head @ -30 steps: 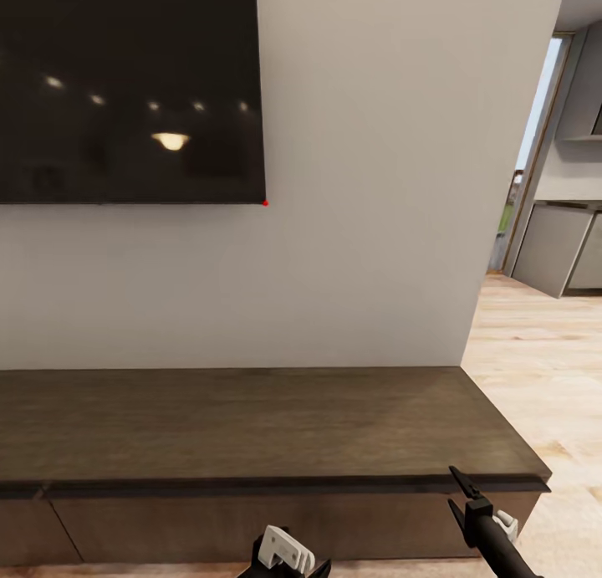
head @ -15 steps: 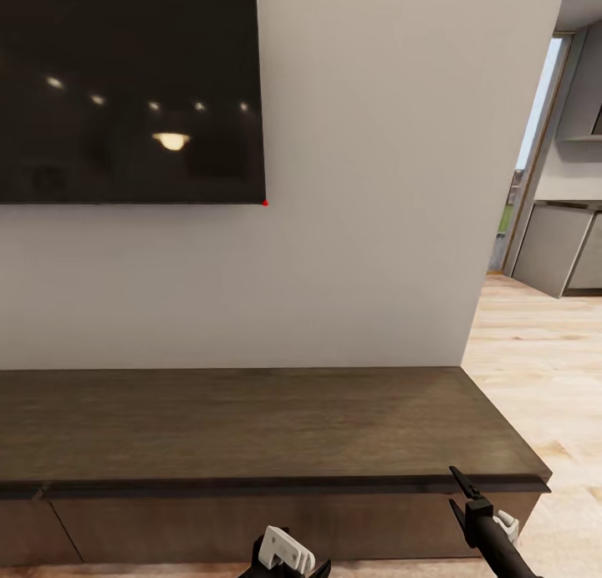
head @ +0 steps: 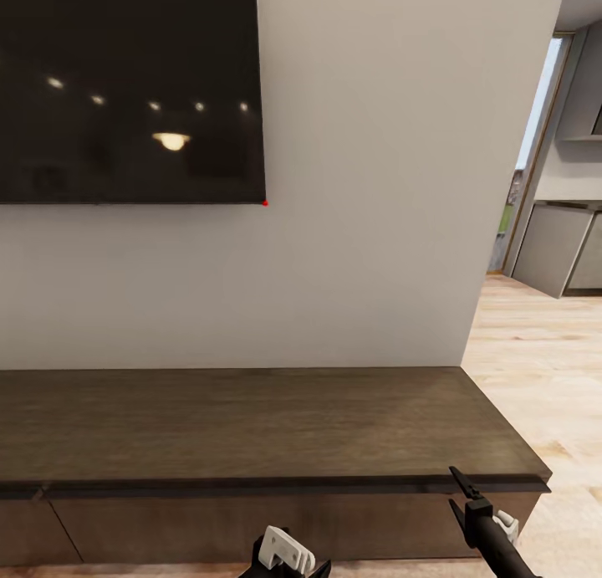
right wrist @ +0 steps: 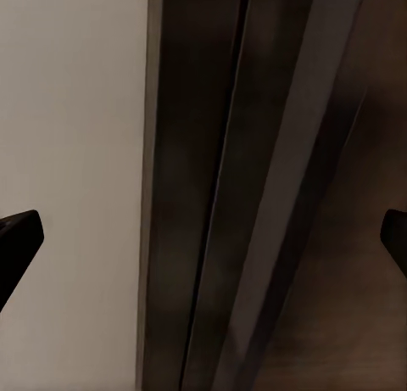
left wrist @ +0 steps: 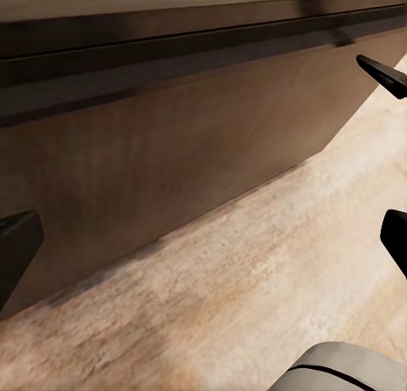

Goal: Place each of the two pumpkins and all three candles from the living room inside a cabinet in the living room (use any cabinet), then make sure every cabinet is closed, and position the cauldron so it is next to a table in the living room.

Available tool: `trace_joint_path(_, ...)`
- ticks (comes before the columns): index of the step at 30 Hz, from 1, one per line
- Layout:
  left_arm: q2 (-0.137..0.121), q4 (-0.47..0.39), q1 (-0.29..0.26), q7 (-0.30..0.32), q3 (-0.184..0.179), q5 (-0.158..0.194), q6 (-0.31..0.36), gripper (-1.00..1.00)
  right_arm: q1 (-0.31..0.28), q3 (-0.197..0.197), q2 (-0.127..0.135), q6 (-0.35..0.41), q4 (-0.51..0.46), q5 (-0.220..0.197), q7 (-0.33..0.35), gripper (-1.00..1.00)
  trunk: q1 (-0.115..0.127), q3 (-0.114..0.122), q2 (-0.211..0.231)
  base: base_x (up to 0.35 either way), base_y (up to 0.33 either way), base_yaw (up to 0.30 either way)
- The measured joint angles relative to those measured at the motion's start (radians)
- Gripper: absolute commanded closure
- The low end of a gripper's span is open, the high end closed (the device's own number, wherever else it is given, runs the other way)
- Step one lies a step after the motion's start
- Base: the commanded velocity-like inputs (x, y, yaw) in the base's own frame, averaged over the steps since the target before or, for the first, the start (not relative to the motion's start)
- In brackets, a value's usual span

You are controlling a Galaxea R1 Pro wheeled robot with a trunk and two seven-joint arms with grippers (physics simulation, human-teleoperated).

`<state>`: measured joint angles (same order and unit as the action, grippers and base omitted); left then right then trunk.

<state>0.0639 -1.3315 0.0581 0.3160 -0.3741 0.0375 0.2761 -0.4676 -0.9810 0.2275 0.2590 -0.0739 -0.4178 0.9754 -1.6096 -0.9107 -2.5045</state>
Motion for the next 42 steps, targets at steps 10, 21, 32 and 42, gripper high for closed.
trace_joint_path(10,0.000,0.000,0.000,0.000,0.000,0.000,0.000,-1.00,0.000,-0.002,0.001,0.000,0.000,-0.004,-0.023,-1.00,0.000,0.000,0.000,0.000,0.000,0.000)
trace_joint_path(21,0.000,0.000,0.000,0.000,0.000,0.000,0.000,-1.00,0.000,-0.003,0.001,0.000,0.000,-0.004,-0.027,-1.00,0.000,0.000,0.000,0.000,0.000,0.000)
trace_joint_path(32,0.000,0.000,0.000,0.000,0.000,0.000,0.000,-1.00,0.000,-0.003,0.001,0.000,0.000,-0.004,-0.028,1.00,0.000,0.000,0.000,0.026,0.000,0.000)
trace_joint_path(42,0.000,0.000,0.000,0.000,0.000,0.000,-0.001,-1.00,0.000,-0.002,0.001,-0.003,0.000,-0.001,-0.029,1.00,0.000,0.000,0.000,0.001,0.000,0.000)
